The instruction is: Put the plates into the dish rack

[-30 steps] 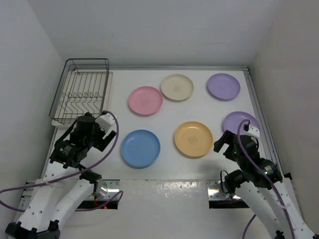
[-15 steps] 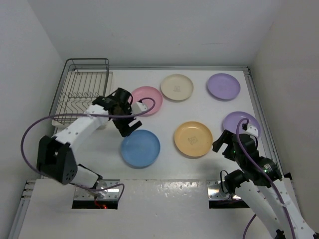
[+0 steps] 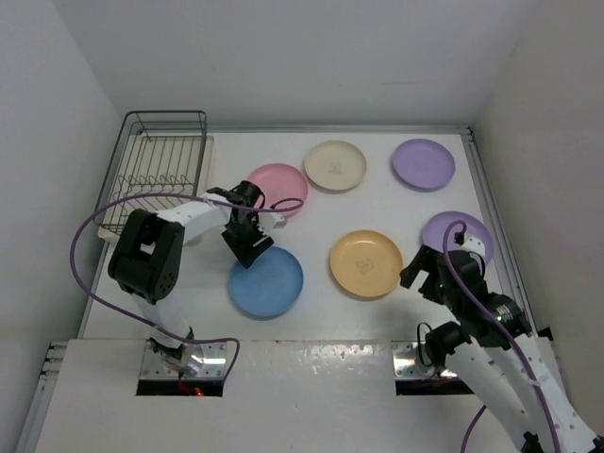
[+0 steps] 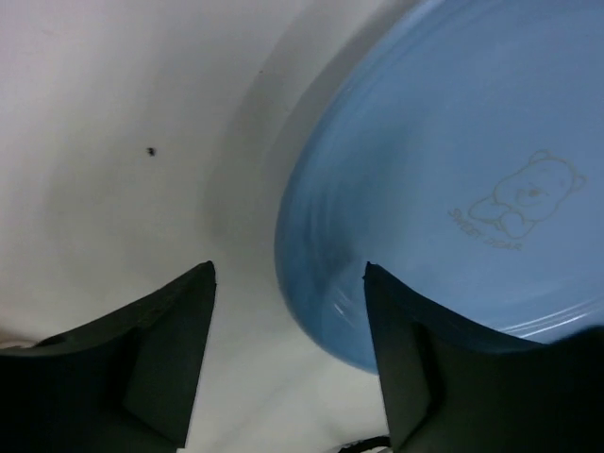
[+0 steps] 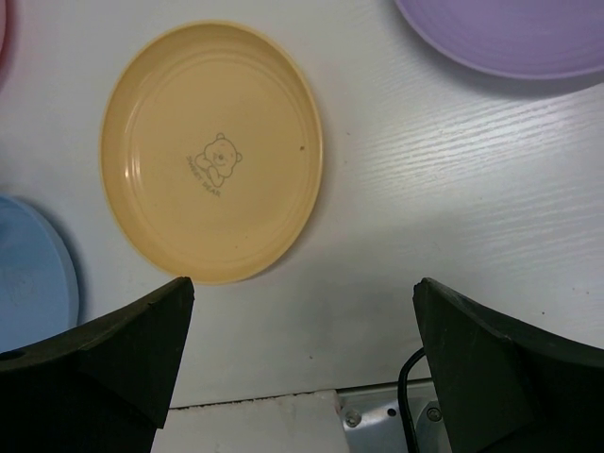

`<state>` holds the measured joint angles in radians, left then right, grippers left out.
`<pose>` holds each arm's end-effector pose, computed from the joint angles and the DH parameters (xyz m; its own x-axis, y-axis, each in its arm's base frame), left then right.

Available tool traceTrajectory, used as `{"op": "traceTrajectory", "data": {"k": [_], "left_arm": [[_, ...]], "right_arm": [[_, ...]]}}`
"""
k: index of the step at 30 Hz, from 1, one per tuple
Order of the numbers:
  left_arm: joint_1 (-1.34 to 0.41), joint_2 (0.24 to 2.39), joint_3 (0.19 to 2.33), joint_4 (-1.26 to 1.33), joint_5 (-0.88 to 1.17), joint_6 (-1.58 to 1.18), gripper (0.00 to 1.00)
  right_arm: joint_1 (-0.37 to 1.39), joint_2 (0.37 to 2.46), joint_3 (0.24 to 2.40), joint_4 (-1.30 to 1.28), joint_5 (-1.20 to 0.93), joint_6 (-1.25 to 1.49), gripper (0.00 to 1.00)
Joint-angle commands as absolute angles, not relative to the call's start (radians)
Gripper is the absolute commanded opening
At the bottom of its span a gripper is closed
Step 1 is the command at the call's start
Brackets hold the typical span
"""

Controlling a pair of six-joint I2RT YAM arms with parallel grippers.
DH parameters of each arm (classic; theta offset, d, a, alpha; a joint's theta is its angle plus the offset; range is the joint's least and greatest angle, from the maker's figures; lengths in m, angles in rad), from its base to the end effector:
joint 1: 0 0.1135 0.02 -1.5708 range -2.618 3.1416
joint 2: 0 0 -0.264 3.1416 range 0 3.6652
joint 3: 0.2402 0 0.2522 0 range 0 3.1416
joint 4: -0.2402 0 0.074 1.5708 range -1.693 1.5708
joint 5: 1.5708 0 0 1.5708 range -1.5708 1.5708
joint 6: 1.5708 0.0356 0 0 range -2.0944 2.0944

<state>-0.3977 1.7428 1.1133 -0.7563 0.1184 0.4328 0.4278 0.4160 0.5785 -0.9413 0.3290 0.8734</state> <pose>0.2921 -0.1273 0.1704 -0.6530 0.7260 -0.2157 0.7474 0.6638 -0.0283 0.0841 0.0257 0.2434 -0.5510 0.5460 -0.6311 0.3721 0.8376 0.3998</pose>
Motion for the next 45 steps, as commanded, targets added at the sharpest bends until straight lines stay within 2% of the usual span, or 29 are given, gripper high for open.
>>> {"op": "traceTrajectory", "data": {"k": [1,2,3,5,6,7,8,13,17,21,24,25,28,30,37,45], "left_arm": [[-0.397,1.772,1.089,-0.715,0.118,0.426,0.65],[-0.385,1.772,1.098,-0.715,0.118,0.426,0.61],[-0.374,1.787,1.115,-0.715,0.118,0.413,0.50],[-0.374,1.787,1.135,-0.724,0.118,0.402,0.36],[-0.374,1.787,1.147,-0.738,0.118,0.388,0.16],[-0.374,1.773,1.161,-0.747,0.118,0.368,0.05],[-0.365,1.764,1.192,-0.758,0.118,0.358,0.00],[-0.356,1.674,1.336,-0.880,0.117,0.293,0.00],[-0.335,1.573,1.521,-0.933,-0.006,0.206,0.00],[-0.273,1.502,1.738,-0.930,-0.225,0.196,0.00],[-0.198,1.480,1.862,-0.817,-0.489,0.231,0.00],[-0.174,1.464,1.862,-0.752,-0.662,0.257,0.00],[-0.049,1.454,1.749,-0.403,-0.953,0.421,0.00],[0.039,1.454,1.714,-0.188,-1.032,0.513,0.00],[0.181,1.558,1.709,-0.098,-1.095,0.487,0.00],[0.213,1.555,1.521,-0.132,-1.003,0.359,0.00]], "right_arm": [[0.431,0.445,0.618,-0.888,0.345,0.831,1.00],[0.433,0.449,0.621,-0.881,0.342,0.824,1.00],[0.431,0.462,0.623,-0.871,0.342,0.807,1.00],[0.431,0.475,0.629,-0.856,0.345,0.779,1.00],[0.431,0.486,0.630,-0.854,0.345,0.764,1.00],[0.431,0.494,0.634,-0.844,0.351,0.755,1.00],[0.426,0.500,0.637,-0.841,0.351,0.747,1.00],[0.429,0.517,0.637,-0.802,0.364,0.710,1.00],[0.428,0.532,0.627,-0.759,0.376,0.701,1.00],[0.430,0.575,0.633,-0.730,0.361,0.692,1.00],[0.428,0.627,0.663,-0.710,0.345,0.683,1.00],[0.433,0.647,0.670,-0.707,0.342,0.683,1.00],[0.429,0.704,0.712,-0.698,0.333,0.677,1.00],[0.428,0.741,0.750,-0.698,0.324,0.673,1.00],[0.428,0.790,0.804,-0.709,0.307,0.687,1.00],[0.429,0.827,0.874,-0.744,0.314,0.695,1.00]]}}
